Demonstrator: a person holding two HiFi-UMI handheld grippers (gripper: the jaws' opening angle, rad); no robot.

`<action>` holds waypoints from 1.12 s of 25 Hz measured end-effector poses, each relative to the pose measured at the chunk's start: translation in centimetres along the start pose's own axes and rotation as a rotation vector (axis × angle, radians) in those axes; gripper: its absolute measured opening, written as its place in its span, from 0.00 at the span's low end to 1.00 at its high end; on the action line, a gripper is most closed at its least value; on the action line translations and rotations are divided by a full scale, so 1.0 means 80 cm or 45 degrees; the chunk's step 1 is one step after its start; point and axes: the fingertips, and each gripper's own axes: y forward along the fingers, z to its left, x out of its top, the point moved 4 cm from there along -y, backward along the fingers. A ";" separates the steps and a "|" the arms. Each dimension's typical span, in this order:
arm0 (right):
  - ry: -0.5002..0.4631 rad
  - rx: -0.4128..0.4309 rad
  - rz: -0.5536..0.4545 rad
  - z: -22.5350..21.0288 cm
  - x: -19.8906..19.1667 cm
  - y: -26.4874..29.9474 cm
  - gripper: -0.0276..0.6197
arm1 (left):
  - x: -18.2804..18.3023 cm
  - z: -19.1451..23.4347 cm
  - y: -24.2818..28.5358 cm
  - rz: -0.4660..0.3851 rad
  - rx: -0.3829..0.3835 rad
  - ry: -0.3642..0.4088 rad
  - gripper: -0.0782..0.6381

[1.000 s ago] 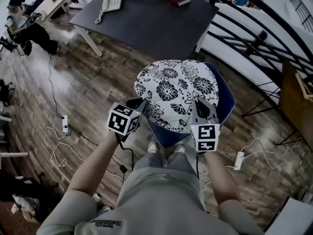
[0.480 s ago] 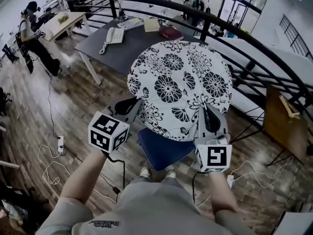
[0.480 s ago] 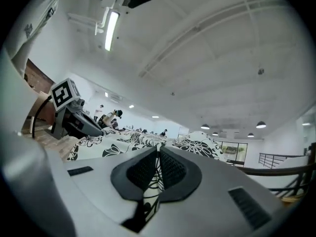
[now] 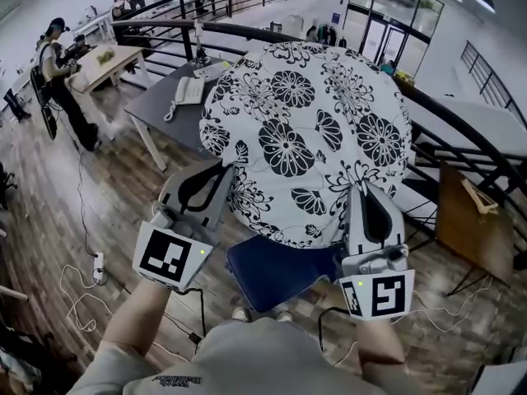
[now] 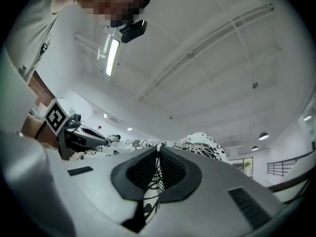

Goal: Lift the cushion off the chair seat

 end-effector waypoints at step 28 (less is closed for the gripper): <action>0.125 -0.006 0.218 -0.006 -0.006 0.006 0.05 | -0.010 -0.001 -0.010 0.180 -0.032 -0.259 0.14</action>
